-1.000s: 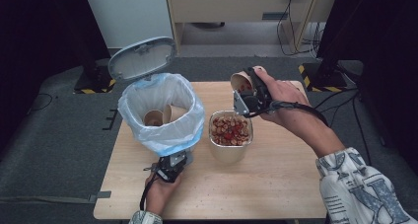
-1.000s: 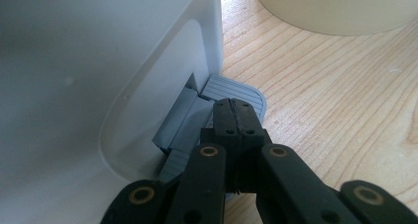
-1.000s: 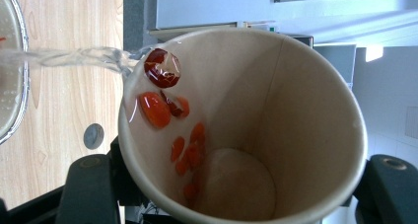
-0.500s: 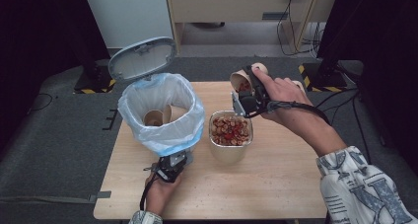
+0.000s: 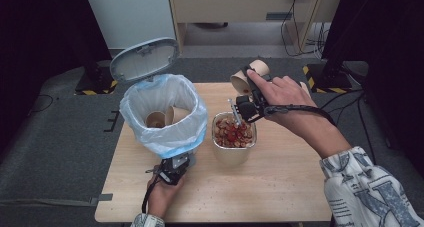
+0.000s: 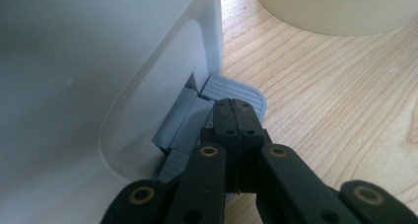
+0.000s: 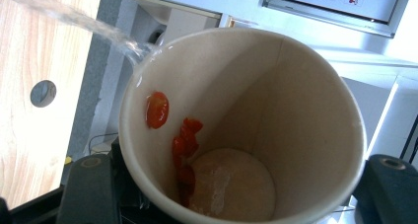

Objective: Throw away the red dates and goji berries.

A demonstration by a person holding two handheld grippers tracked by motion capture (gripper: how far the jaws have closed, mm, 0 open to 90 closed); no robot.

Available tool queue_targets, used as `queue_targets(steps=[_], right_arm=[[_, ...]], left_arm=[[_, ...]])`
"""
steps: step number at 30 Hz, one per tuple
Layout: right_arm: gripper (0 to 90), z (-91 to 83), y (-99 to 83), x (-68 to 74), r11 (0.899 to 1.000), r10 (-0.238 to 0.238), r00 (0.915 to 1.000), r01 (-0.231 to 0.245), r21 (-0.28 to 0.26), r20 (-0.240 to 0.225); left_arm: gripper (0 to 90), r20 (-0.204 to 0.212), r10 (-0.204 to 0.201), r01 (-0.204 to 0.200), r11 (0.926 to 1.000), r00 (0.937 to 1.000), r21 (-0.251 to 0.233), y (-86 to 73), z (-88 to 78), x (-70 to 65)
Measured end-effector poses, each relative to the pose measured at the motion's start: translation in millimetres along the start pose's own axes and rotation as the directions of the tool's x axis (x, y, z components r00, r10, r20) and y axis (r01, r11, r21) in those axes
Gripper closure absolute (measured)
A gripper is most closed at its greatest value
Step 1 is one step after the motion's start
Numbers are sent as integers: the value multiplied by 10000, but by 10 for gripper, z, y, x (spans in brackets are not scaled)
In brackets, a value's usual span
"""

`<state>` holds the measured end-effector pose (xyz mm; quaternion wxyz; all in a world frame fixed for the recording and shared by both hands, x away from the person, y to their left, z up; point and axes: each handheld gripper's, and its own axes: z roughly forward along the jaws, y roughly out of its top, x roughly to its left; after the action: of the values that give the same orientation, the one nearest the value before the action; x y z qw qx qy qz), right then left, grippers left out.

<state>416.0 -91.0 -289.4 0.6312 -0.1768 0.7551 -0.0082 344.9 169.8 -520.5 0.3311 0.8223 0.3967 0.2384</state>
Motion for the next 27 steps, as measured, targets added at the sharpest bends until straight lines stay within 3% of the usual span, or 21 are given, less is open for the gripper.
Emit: queue_targets(steps=[27], right_arm=[[320,10,-21,24,9997,-209,9997,208,85,80]], left_arm=[[900,7,13,-13,10000,10000,-19,0,1,0]])
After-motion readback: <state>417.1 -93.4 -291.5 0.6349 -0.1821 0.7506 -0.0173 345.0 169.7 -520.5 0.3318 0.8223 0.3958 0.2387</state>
